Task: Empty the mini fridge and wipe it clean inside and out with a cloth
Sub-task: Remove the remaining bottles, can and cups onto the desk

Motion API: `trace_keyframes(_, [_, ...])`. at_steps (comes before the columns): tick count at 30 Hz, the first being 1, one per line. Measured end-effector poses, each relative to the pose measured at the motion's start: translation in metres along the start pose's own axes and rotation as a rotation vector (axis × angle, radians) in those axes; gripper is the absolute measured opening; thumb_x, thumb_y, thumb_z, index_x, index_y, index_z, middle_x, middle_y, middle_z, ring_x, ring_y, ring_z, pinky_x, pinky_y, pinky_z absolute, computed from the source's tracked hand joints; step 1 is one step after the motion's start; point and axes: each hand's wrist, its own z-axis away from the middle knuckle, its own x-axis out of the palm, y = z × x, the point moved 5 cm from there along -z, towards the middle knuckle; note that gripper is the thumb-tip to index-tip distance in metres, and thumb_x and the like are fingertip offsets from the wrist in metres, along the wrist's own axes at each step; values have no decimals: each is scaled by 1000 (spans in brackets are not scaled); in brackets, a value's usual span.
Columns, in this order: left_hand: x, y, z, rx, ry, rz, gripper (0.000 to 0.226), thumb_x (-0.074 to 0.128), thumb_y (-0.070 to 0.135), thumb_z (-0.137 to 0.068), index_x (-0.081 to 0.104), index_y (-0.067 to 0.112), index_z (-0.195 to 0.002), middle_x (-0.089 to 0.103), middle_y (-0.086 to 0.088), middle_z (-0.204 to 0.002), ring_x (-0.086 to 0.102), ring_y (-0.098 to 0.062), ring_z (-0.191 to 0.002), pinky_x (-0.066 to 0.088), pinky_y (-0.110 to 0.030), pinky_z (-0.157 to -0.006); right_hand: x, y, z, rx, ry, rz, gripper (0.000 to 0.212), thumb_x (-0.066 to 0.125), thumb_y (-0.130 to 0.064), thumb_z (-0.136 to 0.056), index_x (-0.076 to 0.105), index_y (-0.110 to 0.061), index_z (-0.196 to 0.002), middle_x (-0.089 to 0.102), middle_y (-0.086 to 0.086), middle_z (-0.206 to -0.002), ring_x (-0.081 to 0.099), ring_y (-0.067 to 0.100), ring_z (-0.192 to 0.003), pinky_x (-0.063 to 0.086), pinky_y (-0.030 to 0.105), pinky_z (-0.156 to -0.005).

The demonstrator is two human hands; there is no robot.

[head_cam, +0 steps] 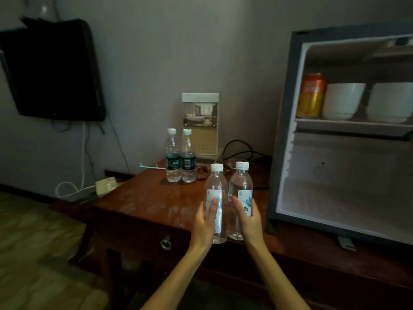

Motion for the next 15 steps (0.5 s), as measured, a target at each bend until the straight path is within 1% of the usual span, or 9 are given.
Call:
trace_keyframes(4, [-46, -4, -13, 16, 130, -73, 50, 54, 58, -80, 58, 21, -113, 70, -3, -104, 71, -12, -90, 58, -29, -76, 44, 16, -8, 21, -72, -11, 47, 68, -42, -72, 59, -19, -112, 71, 3, -104, 70, 15, -92, 57, 26, -73])
trace_keyframes(6, [-62, -7, -18, 19, 176, -93, 53, 55, 67, -78, 56, 28, -114, 69, -2, -108, 70, -13, -93, 59, -35, -80, 63, 22, -12, 32, -132, -13, 42, 68, -35, -77, 57, -19, -115, 70, 2, -105, 70, 14, -93, 55, 22, -69])
trace_keyframes(8, [-73, -11, -21, 23, 202, -91, 45, 55, 62, -77, 53, 33, -112, 68, 2, -108, 70, -11, -93, 59, -37, -81, 76, 27, -16, 41, -186, -22, 39, 67, -28, -80, 56, -19, -117, 70, 1, -106, 70, 13, -93, 55, 21, -68])
trace_keyframes(10, [-82, -17, -24, 23, 222, -87, 39, 55, 55, -79, 51, 36, -113, 67, 5, -109, 70, -8, -91, 58, -35, -81, 85, 31, -20, 47, -231, -14, 40, 68, -28, -79, 54, -23, -117, 70, 1, -108, 70, 12, -94, 56, 23, -70])
trace_keyframes(13, [-89, -24, -28, 29, 231, -103, 51, 55, 55, -79, 47, 35, -125, 66, 2, -111, 70, -13, -92, 59, -40, -81, 91, 39, -24, 56, -295, 14, 40, 67, -29, -81, 51, -26, -118, 68, 0, -113, 69, 11, -98, 56, 24, -73])
trace_keyframes(15, [-92, -25, -32, 44, 234, -107, 43, 55, 51, -81, 47, 38, -121, 67, 3, -108, 71, -12, -90, 59, -37, -77, 93, 42, -25, 59, -328, 37, 41, 67, -30, -82, 50, -28, -119, 66, -4, -115, 67, 7, -100, 55, 21, -73])
